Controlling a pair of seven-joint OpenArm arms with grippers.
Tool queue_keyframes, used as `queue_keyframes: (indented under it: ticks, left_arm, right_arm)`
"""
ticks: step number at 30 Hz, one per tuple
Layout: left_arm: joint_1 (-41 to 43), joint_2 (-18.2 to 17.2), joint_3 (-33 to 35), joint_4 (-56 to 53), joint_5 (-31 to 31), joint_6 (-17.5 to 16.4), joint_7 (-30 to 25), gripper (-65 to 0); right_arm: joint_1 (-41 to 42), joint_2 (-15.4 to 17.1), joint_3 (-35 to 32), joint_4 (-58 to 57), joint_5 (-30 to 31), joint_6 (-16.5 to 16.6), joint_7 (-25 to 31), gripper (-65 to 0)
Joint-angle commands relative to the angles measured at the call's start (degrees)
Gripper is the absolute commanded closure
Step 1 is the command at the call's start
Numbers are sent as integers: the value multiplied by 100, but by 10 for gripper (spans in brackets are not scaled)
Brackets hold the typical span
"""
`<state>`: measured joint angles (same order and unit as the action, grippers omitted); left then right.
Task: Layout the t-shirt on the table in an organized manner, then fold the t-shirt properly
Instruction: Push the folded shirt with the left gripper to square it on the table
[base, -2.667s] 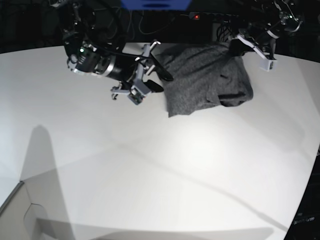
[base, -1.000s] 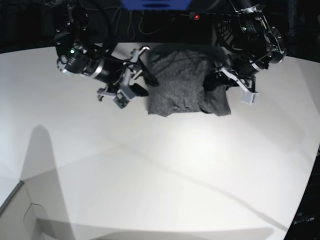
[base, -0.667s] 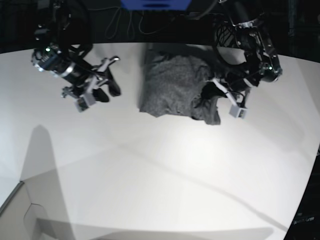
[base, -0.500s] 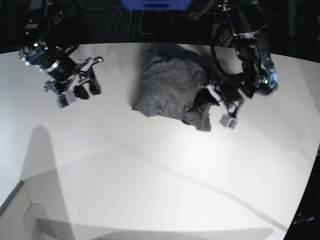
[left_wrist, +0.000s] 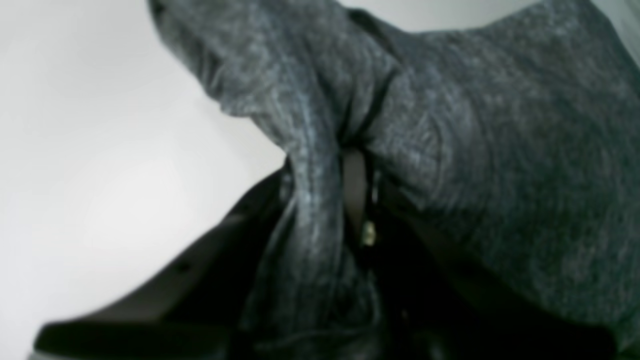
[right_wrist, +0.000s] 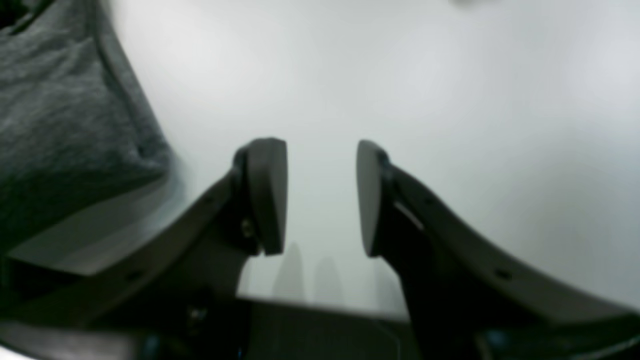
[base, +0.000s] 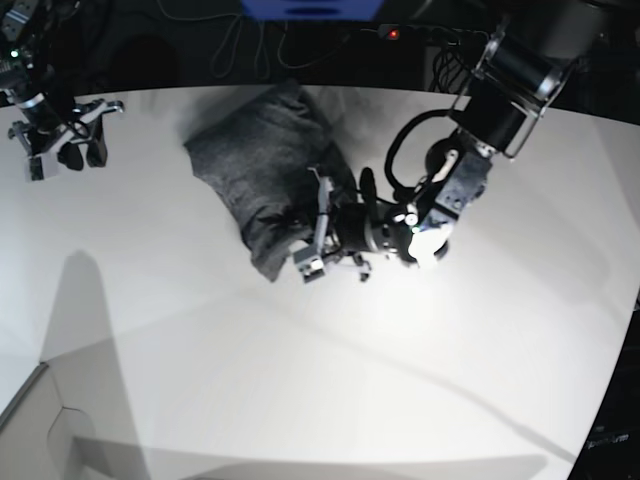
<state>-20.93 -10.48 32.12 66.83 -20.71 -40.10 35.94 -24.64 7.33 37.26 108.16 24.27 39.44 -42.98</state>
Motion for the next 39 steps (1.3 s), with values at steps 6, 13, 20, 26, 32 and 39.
queue_keyframes:
  ticks: [6,13,20,26,32,39]
  left_arm:
    - [-883,226,942,-859,-70,10,-1146,-2]
    - [-1384,419,1733,-1298,-70,10,-1410,-5]
    - [-1868,499,2419,-1325,-70,10,-1419,-5]
    - [-1956,622,2472,-1281,889,10,-1419,-5]
    - [-1938,806,2454,-1325,1337,10,-1419,-5]
    - [-1938,815,2428,-1316,1381,10,-1419,-34]
  right_arm:
    - [-98,-87,376,98,83,56,136,-234]
    - [-98,-368,587,98,83,56,136,-234]
    - [-213,-377,587,107,83,56,136,-234]
    - [-300,-439,595,107,74,56,136,-234]
    - [-380,-439,595,107,74,56,136,-233]
    - [-459,-448,595,107,74,56,136,-233]
